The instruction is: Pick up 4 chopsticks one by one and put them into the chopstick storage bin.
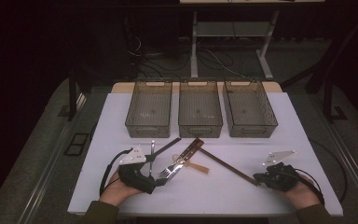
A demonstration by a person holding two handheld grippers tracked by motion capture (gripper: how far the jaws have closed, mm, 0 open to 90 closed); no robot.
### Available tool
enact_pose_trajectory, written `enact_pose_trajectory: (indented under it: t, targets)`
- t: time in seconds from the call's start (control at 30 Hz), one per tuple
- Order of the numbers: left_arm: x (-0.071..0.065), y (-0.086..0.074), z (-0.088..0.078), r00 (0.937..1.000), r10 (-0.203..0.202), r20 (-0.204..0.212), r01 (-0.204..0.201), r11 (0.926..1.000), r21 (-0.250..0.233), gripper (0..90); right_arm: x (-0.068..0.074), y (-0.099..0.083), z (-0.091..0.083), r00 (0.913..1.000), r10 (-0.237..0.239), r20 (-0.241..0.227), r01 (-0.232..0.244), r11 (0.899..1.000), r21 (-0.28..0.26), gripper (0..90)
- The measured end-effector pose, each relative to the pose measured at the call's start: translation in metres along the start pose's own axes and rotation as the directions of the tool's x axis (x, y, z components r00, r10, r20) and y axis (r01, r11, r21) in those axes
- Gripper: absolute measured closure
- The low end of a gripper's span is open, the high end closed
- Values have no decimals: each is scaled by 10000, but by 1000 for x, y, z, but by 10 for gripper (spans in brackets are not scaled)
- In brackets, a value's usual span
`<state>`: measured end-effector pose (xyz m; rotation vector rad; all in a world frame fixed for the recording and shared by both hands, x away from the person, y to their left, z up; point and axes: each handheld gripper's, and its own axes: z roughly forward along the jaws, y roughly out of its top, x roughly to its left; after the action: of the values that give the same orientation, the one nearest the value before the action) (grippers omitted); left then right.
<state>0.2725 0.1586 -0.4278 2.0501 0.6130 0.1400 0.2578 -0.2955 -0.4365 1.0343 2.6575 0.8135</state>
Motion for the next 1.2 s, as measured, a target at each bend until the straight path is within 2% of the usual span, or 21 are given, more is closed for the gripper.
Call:
enact_pose_trajectory:
  t: [0.2,0.37,0.47,0.63,0.73,0.97,1.07,1.2]
  targets:
    - [0,0,0,10000,9,-4,-9,10000,-50,37,-1,-1,-2,10000,57,9,-57,9999,-115,880]
    - [-1,1,0,10000,45,6,-45,10000,-47,36,-6,-1,-8,9991,374,-176,-388,9954,-876,729]
    - [-1,1,1,10000,64,20,-64,10000,-32,37,-8,1,-10,9979,494,-407,-545,9893,-1355,654]
    - [-2,1,2,9999,125,35,-125,9999,35,36,-10,5,-9,9960,677,-585,-768,9822,-1713,600]
    - [-1,1,2,9999,109,42,-109,9999,25,37,-10,12,-5,9942,675,-832,-823,9784,-1899,591]
    - [-1,1,3,10000,61,50,-61,10000,20,37,-11,28,1,9926,541,-1089,-787,9687,-2355,603]
    - [-2,1,4,10000,56,54,-56,10000,-1,37,-12,33,4,9920,510,-1158,-773,9687,-2358,628]
    - [-1,1,4,10000,44,54,-44,10000,35,37,-11,42,13,9931,175,-1159,-429,9745,-2204,689]
